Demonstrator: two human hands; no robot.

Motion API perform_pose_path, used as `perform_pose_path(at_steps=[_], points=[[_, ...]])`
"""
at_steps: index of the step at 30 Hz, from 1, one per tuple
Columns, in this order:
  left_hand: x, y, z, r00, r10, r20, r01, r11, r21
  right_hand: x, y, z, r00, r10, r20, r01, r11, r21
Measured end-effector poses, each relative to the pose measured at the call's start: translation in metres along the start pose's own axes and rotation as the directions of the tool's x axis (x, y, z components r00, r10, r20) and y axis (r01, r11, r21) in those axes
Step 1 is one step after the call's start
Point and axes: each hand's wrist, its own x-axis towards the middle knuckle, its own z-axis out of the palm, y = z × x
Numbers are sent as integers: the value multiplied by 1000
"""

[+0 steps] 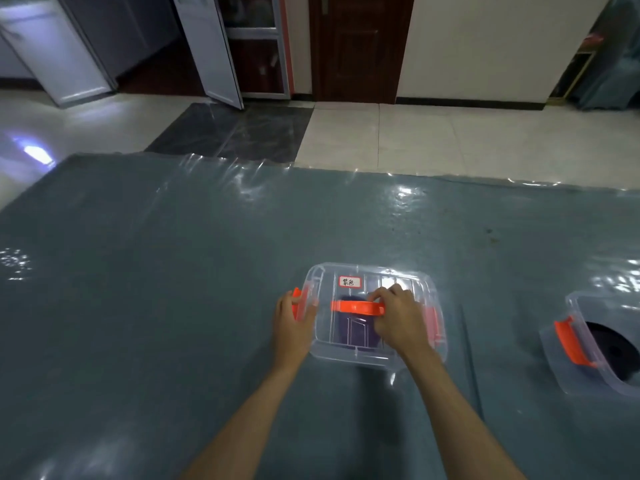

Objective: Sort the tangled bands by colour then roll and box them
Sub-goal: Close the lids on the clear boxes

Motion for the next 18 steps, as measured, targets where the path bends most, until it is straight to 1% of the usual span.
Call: perform_pose_path(at_steps=[2, 5, 8, 9, 10, 11, 13, 14, 15, 16, 17, 18], points=[[3, -5, -3, 1000, 17, 22, -18, 997, 75, -1, 1, 3, 1000, -10, -16, 9, 1000, -10], [6, -6, -7, 995, 101, 9, -101, 974, 204, -3, 3, 7, 998, -51, -48, 52, 999, 6], [4, 0, -10, 989, 146, -9, -136, 939, 316, -7, 5, 6, 982, -187, -32, 189, 981, 40], [5, 0, -11, 988, 155, -12, -141, 929, 342, -9, 8, 6, 971, -231, -56, 232, 972, 31], [7, -1, -12, 988, 156, -18, -139, 924, 356, -11, 13, 6, 964, -245, -106, 246, 969, -4], [8, -3, -12, 989, 145, -26, -127, 929, 346, -13, 19, 6, 962, -211, -171, 205, 977, -53], [8, -7, -9, 997, 72, -35, -61, 962, 267, -22, 34, 6, 950, -40, -309, 5, 994, -112], [6, -7, -7, 999, 42, -34, -34, 972, 232, -28, 41, 8, 932, 68, -357, -103, 991, -82], [5, -8, -5, 999, 20, -33, -13, 979, 203, -32, 49, 10, 914, 197, -355, -202, 979, 21], [3, -8, -2, 999, -12, -33, 17, 986, 168, -36, 56, 12, 892, 352, -282, -300, 930, 211], [2, -10, -1, 997, -74, -24, 76, 991, 113, -38, 62, 13, 857, 492, -155, -392, 817, 424], [2, -11, 0, 984, -176, 2, 175, 983, 47, -42, 67, 14, 810, 587, -24, -467, 667, 580]])
